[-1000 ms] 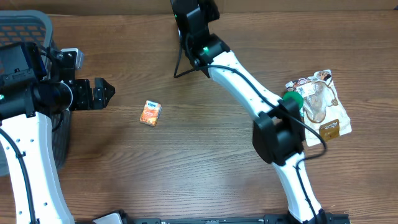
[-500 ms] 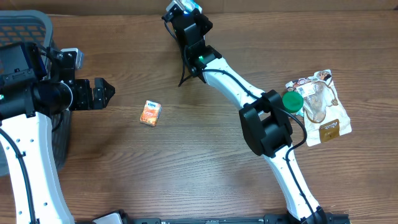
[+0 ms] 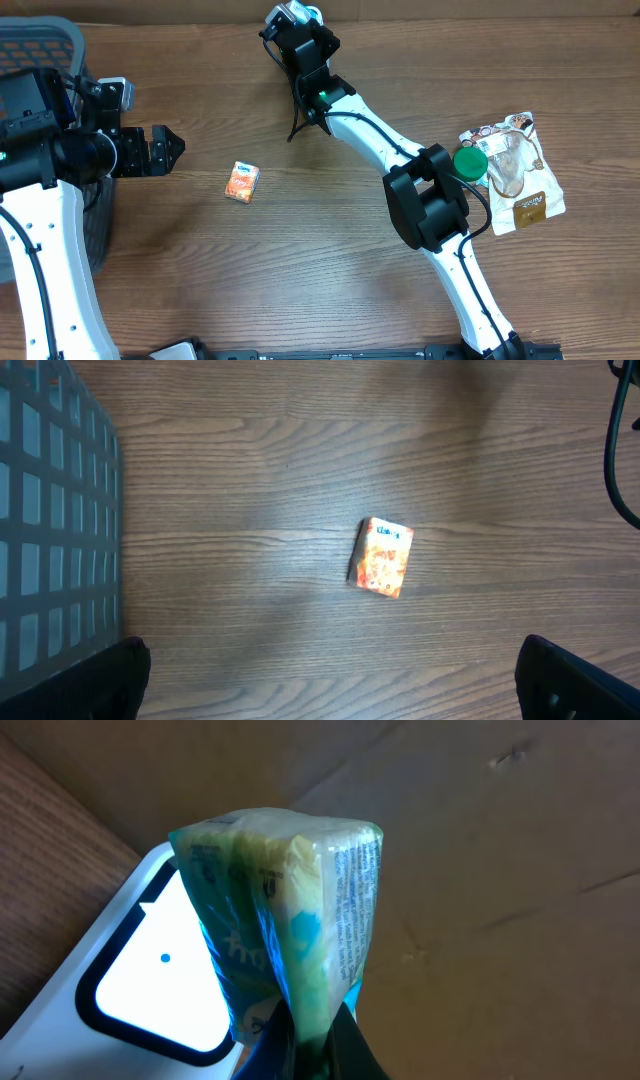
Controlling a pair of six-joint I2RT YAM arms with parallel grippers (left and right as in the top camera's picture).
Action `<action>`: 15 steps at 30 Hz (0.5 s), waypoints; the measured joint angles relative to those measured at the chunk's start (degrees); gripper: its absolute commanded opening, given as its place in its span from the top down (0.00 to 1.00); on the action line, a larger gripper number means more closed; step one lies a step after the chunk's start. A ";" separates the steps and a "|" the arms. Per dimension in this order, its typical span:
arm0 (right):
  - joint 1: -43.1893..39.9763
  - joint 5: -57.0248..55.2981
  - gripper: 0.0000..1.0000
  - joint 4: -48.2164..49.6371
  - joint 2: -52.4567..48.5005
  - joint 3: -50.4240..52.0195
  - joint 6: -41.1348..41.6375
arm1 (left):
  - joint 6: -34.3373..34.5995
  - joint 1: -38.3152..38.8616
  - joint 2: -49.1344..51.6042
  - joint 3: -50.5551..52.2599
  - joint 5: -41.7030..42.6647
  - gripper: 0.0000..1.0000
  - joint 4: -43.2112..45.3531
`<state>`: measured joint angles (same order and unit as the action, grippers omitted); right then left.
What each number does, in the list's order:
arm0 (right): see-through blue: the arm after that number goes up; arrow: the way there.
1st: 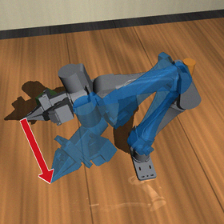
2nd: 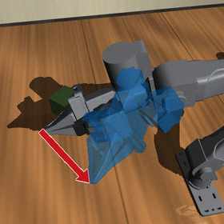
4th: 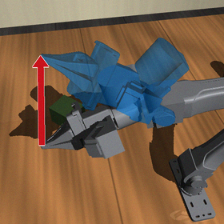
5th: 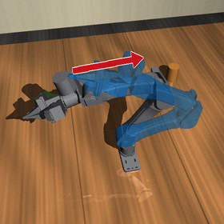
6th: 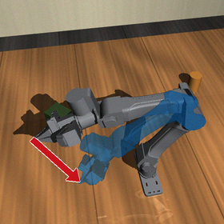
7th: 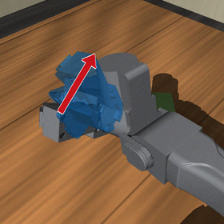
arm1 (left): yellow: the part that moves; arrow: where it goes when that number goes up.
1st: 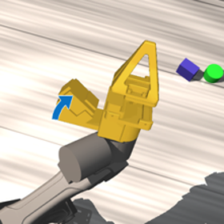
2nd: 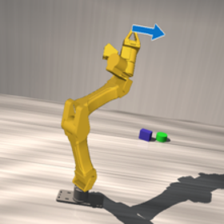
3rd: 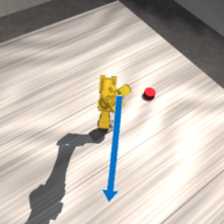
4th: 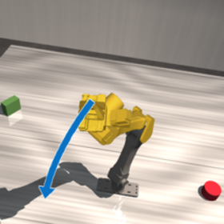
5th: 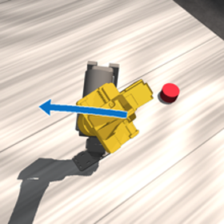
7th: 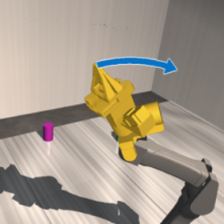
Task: Scan the item barcode
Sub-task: 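Hold the wipes pack in front of the scanner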
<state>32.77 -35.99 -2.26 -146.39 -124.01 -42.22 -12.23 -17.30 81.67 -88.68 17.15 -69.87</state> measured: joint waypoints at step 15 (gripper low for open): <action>1.11 24.33 0.96 -34.62 12.50 1.07 24.79 | 0.00 0.00 0.00 0.00 0.00 0.00 -0.04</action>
<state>33.89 -11.66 -36.88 -133.88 -122.93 -17.43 -12.23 -17.30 81.67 -88.68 17.15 -69.91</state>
